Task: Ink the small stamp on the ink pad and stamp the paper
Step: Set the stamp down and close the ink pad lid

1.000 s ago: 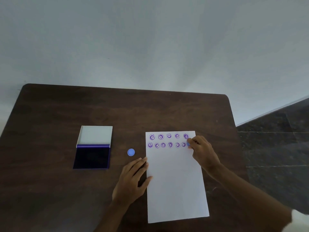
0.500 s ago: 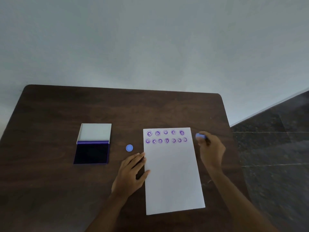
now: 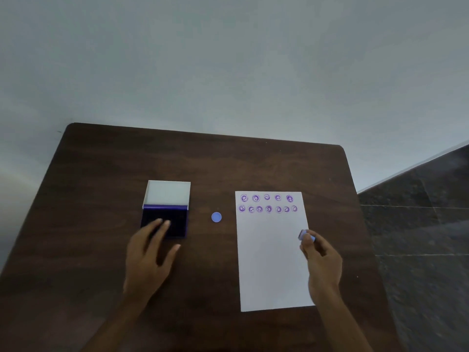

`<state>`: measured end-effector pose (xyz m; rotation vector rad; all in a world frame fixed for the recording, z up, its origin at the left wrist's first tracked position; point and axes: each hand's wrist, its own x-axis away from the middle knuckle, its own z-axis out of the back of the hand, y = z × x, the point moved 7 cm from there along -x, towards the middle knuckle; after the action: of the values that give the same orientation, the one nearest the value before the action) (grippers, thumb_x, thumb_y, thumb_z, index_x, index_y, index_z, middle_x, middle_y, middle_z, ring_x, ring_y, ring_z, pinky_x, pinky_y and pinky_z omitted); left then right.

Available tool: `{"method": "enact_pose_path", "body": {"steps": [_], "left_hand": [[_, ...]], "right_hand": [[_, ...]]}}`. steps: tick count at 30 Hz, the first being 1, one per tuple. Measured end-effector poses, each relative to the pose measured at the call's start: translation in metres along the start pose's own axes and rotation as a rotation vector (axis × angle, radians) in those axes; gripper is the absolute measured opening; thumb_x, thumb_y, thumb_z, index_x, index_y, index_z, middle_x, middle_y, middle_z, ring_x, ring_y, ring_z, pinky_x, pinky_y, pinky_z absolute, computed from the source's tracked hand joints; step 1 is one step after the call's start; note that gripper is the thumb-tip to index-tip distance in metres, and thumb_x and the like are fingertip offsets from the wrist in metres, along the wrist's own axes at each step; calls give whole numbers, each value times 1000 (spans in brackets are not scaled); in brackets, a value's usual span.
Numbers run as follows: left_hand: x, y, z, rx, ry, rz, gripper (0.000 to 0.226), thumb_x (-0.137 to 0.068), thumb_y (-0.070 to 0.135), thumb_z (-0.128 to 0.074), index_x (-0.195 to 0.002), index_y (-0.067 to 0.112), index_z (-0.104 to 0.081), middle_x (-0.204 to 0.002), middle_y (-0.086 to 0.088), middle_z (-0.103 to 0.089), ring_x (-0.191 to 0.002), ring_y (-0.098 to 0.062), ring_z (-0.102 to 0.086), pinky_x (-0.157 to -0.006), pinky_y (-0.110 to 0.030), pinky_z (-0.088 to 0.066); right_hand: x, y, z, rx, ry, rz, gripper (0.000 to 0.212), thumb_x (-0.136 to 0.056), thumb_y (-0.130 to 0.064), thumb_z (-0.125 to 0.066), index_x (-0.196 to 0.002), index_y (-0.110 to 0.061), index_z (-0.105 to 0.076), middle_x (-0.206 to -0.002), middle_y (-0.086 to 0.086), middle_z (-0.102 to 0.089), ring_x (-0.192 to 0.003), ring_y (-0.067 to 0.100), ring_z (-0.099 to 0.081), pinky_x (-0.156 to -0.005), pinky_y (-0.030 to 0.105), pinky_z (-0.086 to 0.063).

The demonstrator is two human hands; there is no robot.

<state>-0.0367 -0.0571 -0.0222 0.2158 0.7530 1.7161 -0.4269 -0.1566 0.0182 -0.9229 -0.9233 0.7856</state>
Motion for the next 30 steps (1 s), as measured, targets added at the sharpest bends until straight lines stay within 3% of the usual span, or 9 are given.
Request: {"method": "enact_pose_path", "body": {"steps": [3,6,12,16,19,22,24,26,30], "left_hand": [[9,-56,24,24,46,353,73,-85,38,-73,-148,28,-37,-151,-3,-35,-136,-23,-35,-106,-48,-39],[13,-83,33,108,71,492,80,-82,37,-76,-149,30,-33,-153,-1,-31,-140,-19,-32,-110,-50,-39],[9,-84,32,90,22,422,77,-83,59,-57,-148,21,-39,-147,-4,-45,-133,-19,-40,-108,-46,-42],[9,-90,29,89,-3,404,76,-84,63,-52,-148,23,-38,-145,-3,-47,-132,-18,-40,-106,-47,-43],[8,-91,27,70,-16,399,75,-83,64,-52,-147,27,-39,-143,-2,-48,-131,-18,-40,-105,-45,-42],[8,-91,25,48,-31,386,74,-83,65,-51,-146,28,-40,-142,-1,-48,-131,-18,-40,-104,-43,-40],[8,-91,24,29,-38,369,73,-83,65,-51,-145,27,-42,-142,-1,-48,-130,-19,-41,-104,-43,-40],[7,-90,23,10,-43,357,73,-82,64,-52,-144,26,-44,-142,-1,-49,-129,-20,-43,-102,-44,-41],[7,-89,21,-5,-49,354,73,-82,64,-52,-142,23,-46,-141,-3,-51,-128,-22,-45,-101,-44,-40]], "right_hand": [[31,0,-41,38,-81,-6,12,-85,-31,-71,-95,-25,-74,-89,-12,-76,-84,4,-70,-74,20,-54],[61,-2,-90,80,-175,-2,14,-83,-35,-71,-95,-27,-73,-91,-13,-75,-84,2,-69,-76,21,-53],[97,-11,-178,184,-294,62,21,-85,-39,-68,-102,-26,-72,-91,-13,-75,-84,4,-67,-74,16,-48],[95,-21,-210,326,-298,213,15,-90,-31,-65,-100,-22,-70,-95,-7,-70,-80,3,-62,-78,16,-46],[83,-27,-216,422,-246,277,20,-91,-33,-63,-98,-16,-71,-93,-1,-72,-79,9,-63,-78,18,-46],[65,-32,-211,503,-208,363,15,-92,-20,-63,-96,-7,-69,-94,9,-72,-83,15,-60,-80,25,-45],[53,-28,-209,572,-235,347,15,-92,-14,-61,-98,-2,-67,-97,14,-70,-86,21,-61,-84,32,-48],[44,-23,-208,620,-255,307,17,-92,-12,-62,-103,1,-66,-100,15,-69,-88,23,-61,-87,30,-45],[36,-16,-212,656,-268,309,11,-89,-7,-63,-84,2,-67,-80,13,-66,-65,13,-53,-73,25,-44]]}}
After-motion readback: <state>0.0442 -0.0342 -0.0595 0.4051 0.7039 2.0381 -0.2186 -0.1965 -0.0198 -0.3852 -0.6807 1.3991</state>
